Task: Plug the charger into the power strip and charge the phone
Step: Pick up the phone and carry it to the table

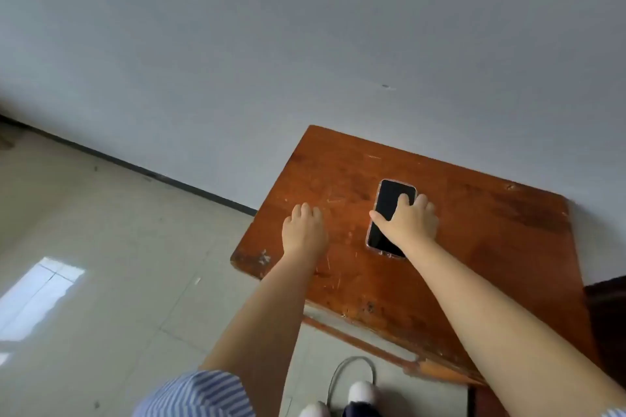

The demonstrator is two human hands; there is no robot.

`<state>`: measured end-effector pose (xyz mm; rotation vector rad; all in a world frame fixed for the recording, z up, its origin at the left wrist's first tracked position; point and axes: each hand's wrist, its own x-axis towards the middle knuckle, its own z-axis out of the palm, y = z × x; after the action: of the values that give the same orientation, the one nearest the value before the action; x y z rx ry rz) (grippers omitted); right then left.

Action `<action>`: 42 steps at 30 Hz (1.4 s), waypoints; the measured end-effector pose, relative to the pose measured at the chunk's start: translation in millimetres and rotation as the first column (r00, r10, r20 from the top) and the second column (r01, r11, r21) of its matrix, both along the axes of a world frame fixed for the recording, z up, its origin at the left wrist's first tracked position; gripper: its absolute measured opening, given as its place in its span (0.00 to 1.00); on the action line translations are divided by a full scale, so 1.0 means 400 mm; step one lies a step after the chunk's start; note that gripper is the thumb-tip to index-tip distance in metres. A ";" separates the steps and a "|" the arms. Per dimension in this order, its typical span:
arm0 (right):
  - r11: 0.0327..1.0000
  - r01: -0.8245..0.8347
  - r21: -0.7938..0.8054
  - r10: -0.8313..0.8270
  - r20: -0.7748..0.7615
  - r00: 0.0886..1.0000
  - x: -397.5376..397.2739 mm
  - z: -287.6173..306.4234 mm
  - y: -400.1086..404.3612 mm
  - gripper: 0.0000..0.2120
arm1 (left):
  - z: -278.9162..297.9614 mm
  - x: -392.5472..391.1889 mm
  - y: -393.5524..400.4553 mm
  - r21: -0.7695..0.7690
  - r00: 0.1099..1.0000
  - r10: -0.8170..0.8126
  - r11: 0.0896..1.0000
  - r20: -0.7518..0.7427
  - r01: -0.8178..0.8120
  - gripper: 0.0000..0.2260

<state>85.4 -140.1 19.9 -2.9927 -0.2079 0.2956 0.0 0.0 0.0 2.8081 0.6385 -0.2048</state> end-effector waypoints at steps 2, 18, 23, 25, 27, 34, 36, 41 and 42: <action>0.993 0.113 -0.032 -0.116 -0.101 0.988 0.002 -0.030 0.007 0.39 | -0.038 -0.016 0.004 -0.073 0.996 0.074 0.994 -0.048 -0.077 0.22; 0.998 0.014 0.069 -0.003 -0.150 0.989 0.074 -0.122 0.037 0.40 | -0.149 -0.065 0.038 -0.049 0.989 0.090 0.994 -0.121 -0.096 0.28; 0.967 0.015 0.254 0.049 -0.244 0.968 0.105 -0.086 0.096 0.40 | -0.104 -0.075 0.145 -0.017 0.970 0.223 0.974 -0.099 -0.225 0.27; 0.951 -0.067 0.302 0.139 -0.222 0.965 0.091 -0.070 0.161 0.40 | -0.073 -0.095 0.212 -0.003 0.951 0.299 0.954 -0.079 -0.300 0.26; 0.929 -0.136 0.344 0.214 -0.199 0.956 0.068 -0.059 0.233 0.40 | -0.046 -0.125 0.270 0.015 0.932 0.357 0.934 -0.059 -0.357 0.25; 0.830 -0.288 0.479 0.422 -0.200 0.884 -0.063 -0.009 0.563 0.37 | 0.018 -0.348 0.495 0.037 0.842 0.540 0.841 0.004 -0.539 0.24; 0.801 -0.270 0.534 0.450 -0.239 0.860 -0.113 -0.001 0.681 0.34 | 0.037 -0.429 0.592 0.045 0.806 0.591 0.805 0.029 -0.592 0.24; 0.747 -0.208 0.632 0.482 -0.299 0.823 -0.264 0.043 0.984 0.18 | 0.086 -0.657 0.860 0.082 0.727 0.684 0.722 0.060 -0.687 0.23; 0.741 -0.188 0.645 0.480 -0.312 0.820 -0.271 0.055 0.999 0.14 | 0.097 -0.669 0.880 0.094 0.724 0.688 0.719 0.051 -0.689 0.22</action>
<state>-22.9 259.5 42.0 -2.1605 -0.6716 0.8064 -267.5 352.1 38.6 2.4328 1.6748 -0.0018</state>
